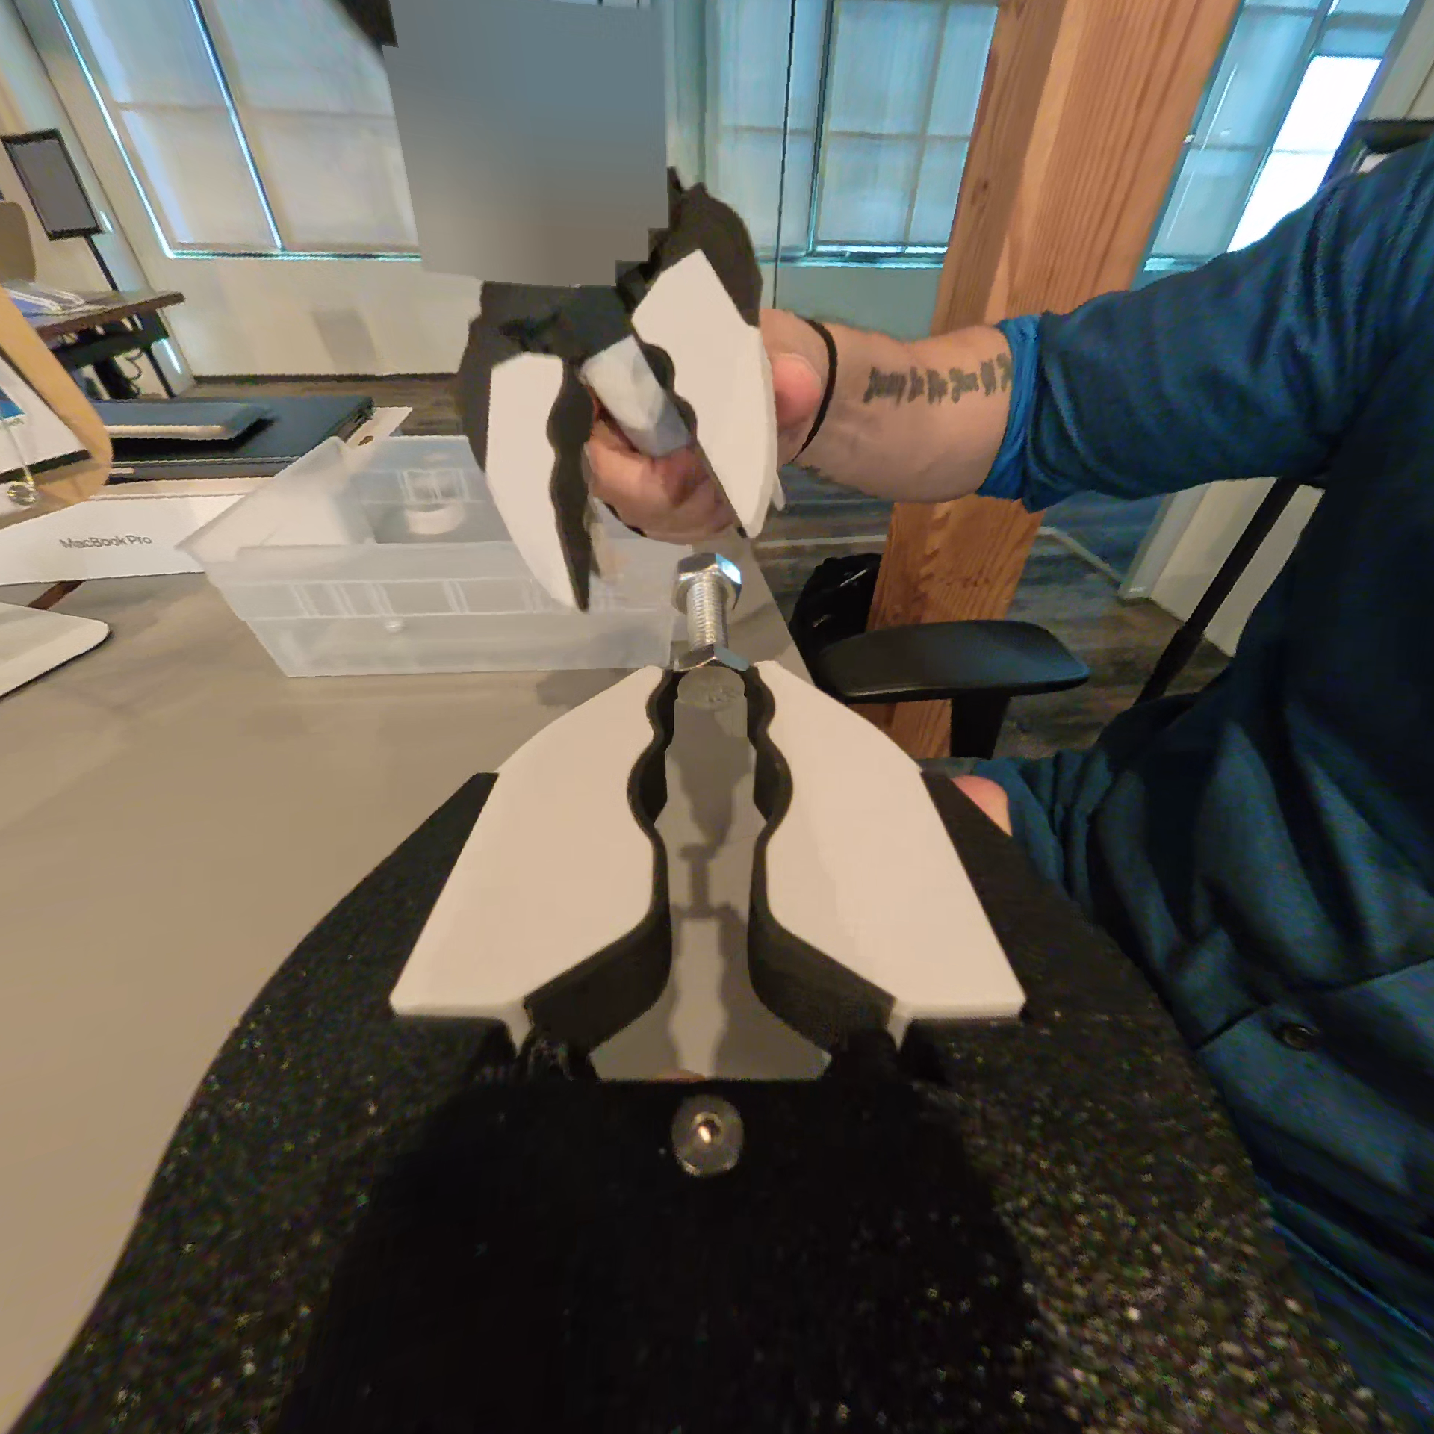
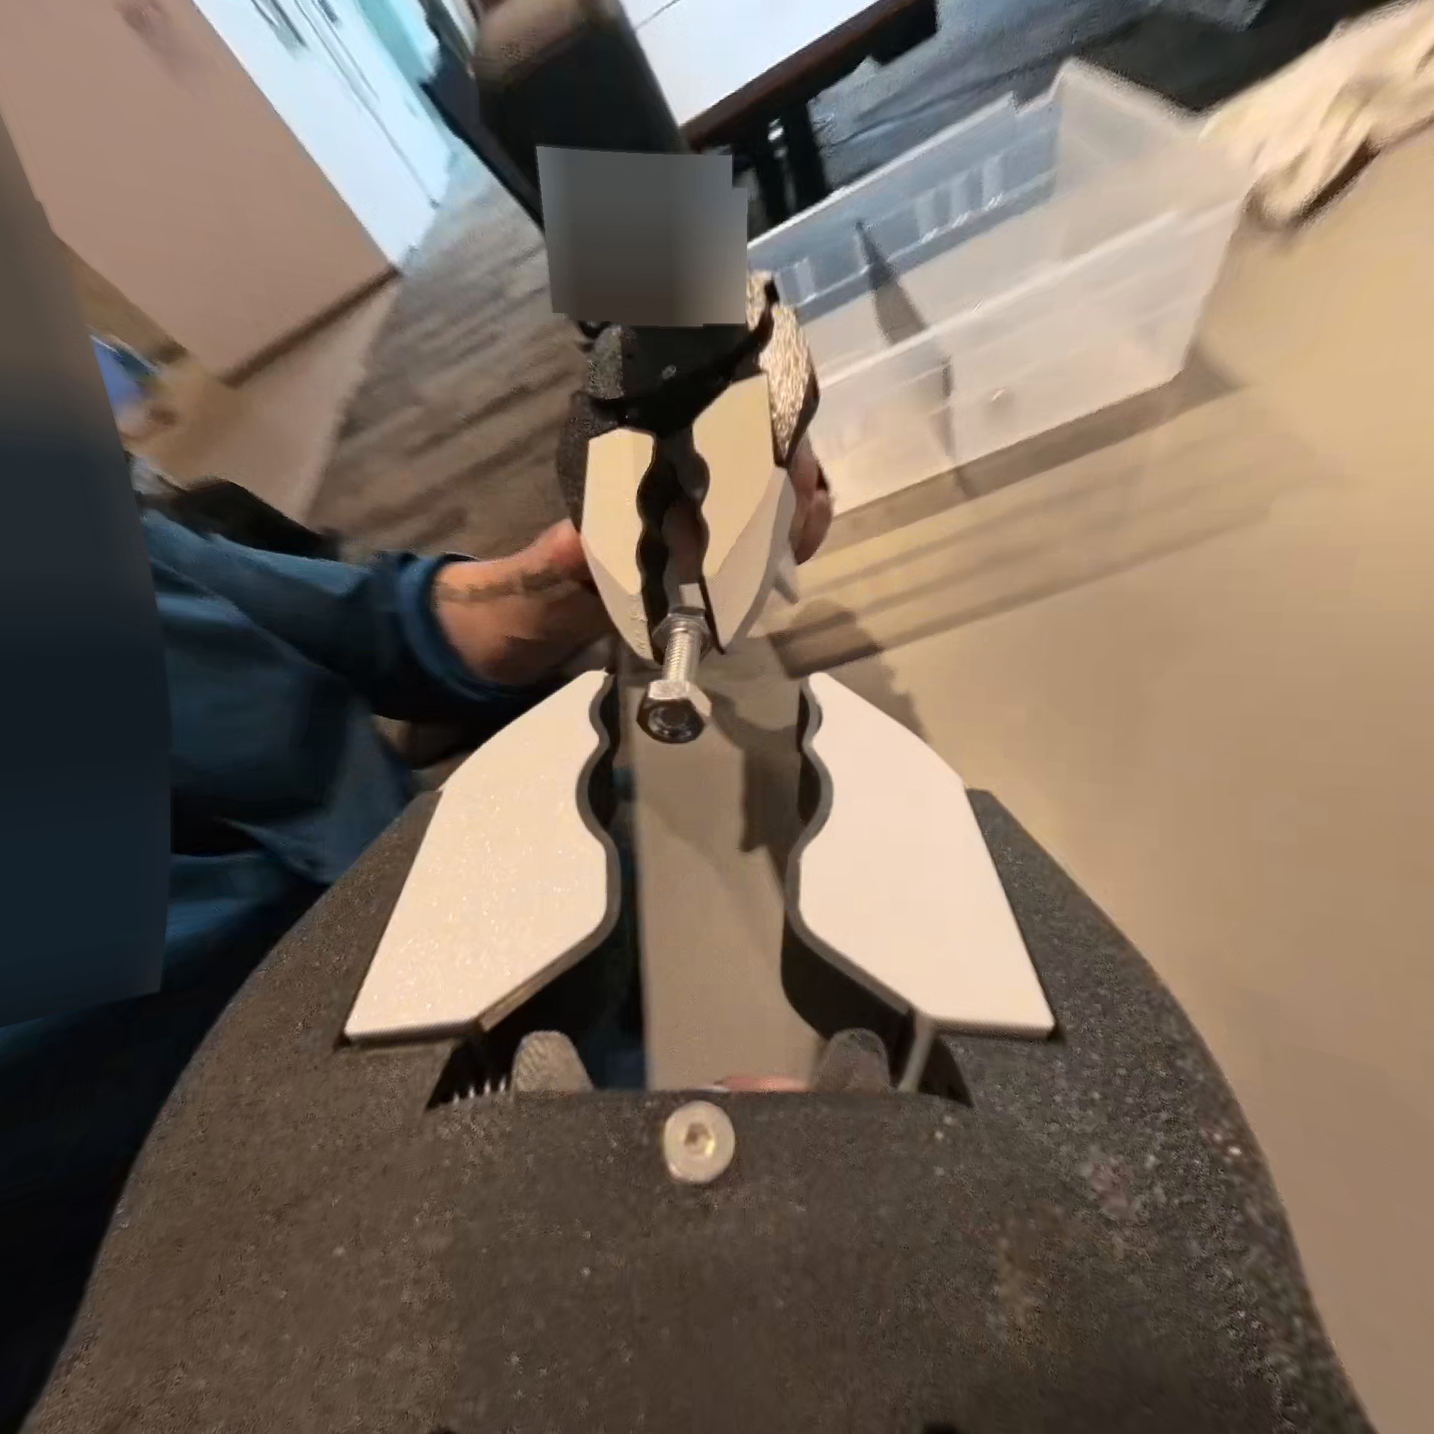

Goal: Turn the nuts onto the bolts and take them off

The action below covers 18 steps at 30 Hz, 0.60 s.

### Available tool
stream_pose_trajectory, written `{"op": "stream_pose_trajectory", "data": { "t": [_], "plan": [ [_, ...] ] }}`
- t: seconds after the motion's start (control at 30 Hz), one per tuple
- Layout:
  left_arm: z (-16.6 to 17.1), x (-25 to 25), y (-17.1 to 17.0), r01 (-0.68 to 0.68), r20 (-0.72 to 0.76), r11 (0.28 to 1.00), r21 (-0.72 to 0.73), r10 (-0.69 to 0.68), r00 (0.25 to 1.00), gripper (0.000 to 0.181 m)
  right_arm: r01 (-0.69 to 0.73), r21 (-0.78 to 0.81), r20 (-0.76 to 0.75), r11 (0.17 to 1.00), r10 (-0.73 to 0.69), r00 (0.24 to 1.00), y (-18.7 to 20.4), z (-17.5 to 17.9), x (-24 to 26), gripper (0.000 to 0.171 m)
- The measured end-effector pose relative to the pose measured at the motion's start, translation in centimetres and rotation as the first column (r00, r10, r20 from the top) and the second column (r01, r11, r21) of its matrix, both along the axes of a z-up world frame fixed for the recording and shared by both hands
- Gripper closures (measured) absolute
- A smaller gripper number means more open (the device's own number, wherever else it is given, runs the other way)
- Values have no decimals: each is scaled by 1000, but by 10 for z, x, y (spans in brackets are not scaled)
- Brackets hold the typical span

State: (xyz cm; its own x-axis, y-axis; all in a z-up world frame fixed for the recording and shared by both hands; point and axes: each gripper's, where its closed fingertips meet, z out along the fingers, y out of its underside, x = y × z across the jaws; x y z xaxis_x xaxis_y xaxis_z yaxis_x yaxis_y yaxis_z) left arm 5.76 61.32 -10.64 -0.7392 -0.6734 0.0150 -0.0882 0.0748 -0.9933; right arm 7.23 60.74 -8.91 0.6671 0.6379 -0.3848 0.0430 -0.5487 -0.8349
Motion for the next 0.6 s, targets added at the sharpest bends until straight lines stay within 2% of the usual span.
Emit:
{"op": "stream_pose_trajectory", "data": {
  "t": [0.1,0.2,0.27,0.33,0.53,0.6],
  "plan": [
    [5,-1,3,21,-3,997,-68,-21,1000,164,-5,229,255,973,-55,965,1,9,5,131],
    [8,-3,6,45,-7,991,-129,-46,999,164,-102,381,519,919,-122,846,-2,7,3,132],
    [8,-4,7,49,-4,989,-143,-50,999,164,-163,418,623,894,-151,767,-2,1,-3,131],
    [8,-4,7,49,-3,989,-143,-50,999,164,-194,437,655,878,-163,738,-3,-1,-8,133],
    [8,-3,4,53,-3,990,-131,-54,999,164,-213,438,682,874,-168,712,0,-3,-12,140],
    [8,-4,4,56,-4,990,-130,-57,998,164,-225,427,687,876,-152,711,-1,-4,-14,148]
  ]
}}
